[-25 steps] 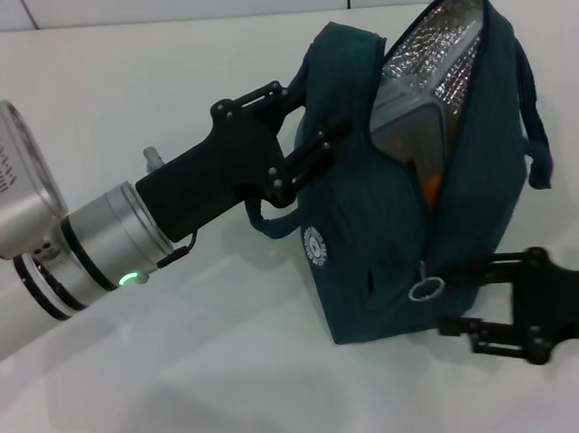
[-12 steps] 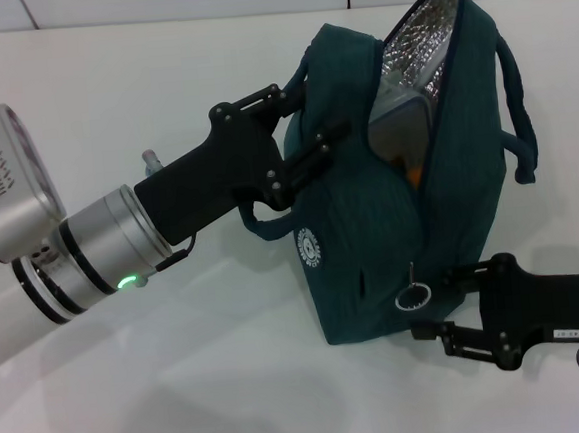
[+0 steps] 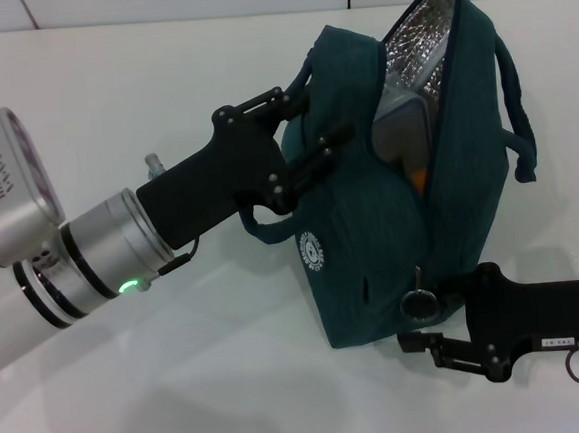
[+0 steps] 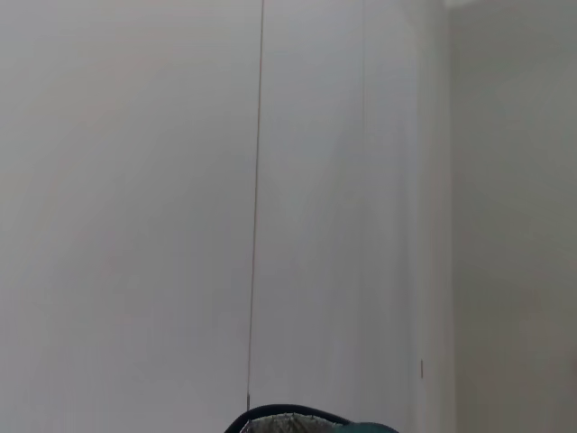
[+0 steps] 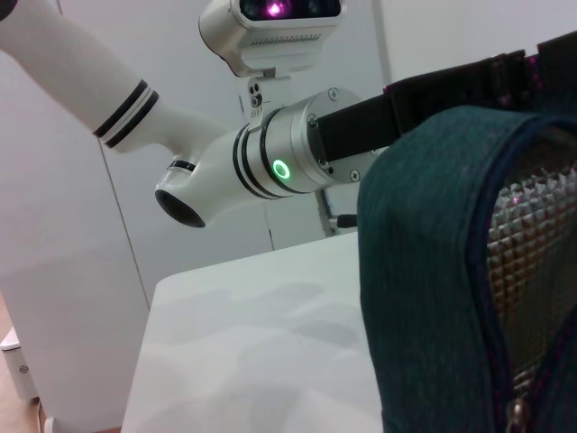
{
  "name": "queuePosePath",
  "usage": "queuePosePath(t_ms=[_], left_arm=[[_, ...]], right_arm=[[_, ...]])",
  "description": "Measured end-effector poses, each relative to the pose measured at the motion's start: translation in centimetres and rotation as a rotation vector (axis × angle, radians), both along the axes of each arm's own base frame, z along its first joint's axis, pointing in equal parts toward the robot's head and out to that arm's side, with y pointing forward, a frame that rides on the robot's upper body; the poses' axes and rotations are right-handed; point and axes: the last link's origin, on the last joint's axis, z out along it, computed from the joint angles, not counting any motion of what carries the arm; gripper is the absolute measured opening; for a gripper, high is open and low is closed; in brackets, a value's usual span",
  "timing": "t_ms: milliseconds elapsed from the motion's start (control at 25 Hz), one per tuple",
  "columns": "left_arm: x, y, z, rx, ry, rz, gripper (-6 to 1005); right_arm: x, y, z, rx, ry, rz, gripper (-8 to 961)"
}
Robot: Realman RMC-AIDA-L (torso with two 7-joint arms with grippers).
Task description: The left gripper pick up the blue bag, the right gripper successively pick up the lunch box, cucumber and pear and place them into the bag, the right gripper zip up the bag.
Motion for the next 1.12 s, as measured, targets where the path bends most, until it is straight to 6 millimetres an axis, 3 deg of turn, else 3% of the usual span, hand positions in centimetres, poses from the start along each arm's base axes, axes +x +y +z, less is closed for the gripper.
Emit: queuePosePath(t_ms=[120,360,440,680,880,1120], left_arm=[[0.0,-0.1,0.1,0.001,-0.006,-0.001,485],[0.0,-0.1,0.1,0.005,-0.004,-0.004,491],[-0.1,-0.1,0.1,0.013,-0.005,-0.002,493],[-0.2,-0.3,0.3,0.019,-0.017,0.0,499],[-0.3,-0.5,0.7,0.029,-0.052,0.01,597],[-0.1,-0.4,1.5,-0.03,-0.101,0.02,807]], right_arm=[[0.0,0.2,0.0,0.005,-0.006,-0.001,379],[0.0,0.1,0.0,0.042,-0.007,0.05,213],[0.0,0.0,0.0,0.05,-0.007,0.072,10],[-0.2,-0.2,-0.2,0.07,-0.009,0.122,10],[-0.4,-0.5,0.0,0.078,0.005,0.18,10],[-0.9,-0.4,0.1,0.124,0.004,0.292,10]])
